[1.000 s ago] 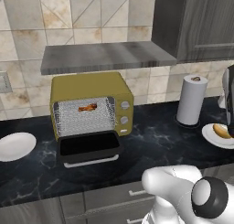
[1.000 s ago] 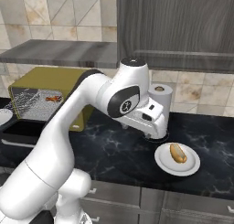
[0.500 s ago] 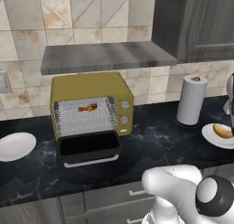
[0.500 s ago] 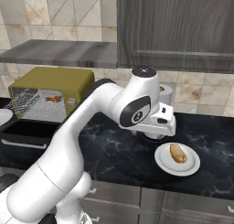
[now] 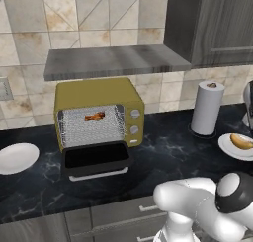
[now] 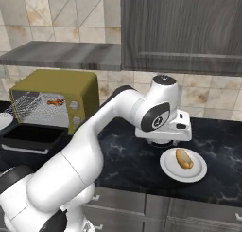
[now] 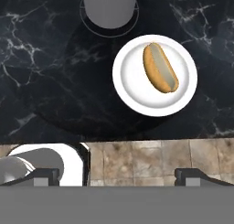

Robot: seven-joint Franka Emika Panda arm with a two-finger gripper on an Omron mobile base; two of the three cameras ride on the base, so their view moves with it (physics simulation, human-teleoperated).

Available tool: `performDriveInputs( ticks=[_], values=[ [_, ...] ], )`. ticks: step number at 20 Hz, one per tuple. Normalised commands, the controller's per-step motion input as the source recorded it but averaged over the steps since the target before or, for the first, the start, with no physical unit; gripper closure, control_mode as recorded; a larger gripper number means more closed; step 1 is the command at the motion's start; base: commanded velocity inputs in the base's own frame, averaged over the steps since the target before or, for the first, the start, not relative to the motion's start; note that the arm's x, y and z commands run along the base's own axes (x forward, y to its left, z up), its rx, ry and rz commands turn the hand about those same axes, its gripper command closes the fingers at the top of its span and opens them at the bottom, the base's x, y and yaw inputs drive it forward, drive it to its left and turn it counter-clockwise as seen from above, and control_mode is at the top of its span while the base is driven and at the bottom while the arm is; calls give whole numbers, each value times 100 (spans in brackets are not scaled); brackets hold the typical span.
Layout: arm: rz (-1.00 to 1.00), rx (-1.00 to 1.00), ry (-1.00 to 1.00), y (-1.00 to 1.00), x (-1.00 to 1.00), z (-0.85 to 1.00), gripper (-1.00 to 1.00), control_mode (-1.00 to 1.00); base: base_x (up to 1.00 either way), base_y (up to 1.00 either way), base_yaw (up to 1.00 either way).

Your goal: Open the toaster oven door. Place the hotdog bun on the top rack in the toaster oven and place the chicken drumstick on the bottom rack.

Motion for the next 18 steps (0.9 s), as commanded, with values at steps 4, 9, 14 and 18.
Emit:
performDriveInputs(
  ticks=[4, 9, 14, 18],
  values=[
    [10, 0, 0, -15, 33, -41, -100, -100, 0, 0, 0],
    [5, 0, 0, -15, 32, -39, -100, -100, 0, 0, 0],
    [4, -1, 0, -18, 34, -33, -100, -100, 0, 0, 0],
    [4, 0, 0, -26, 30, -29, -100, -100, 0, 0, 0]
  ],
)
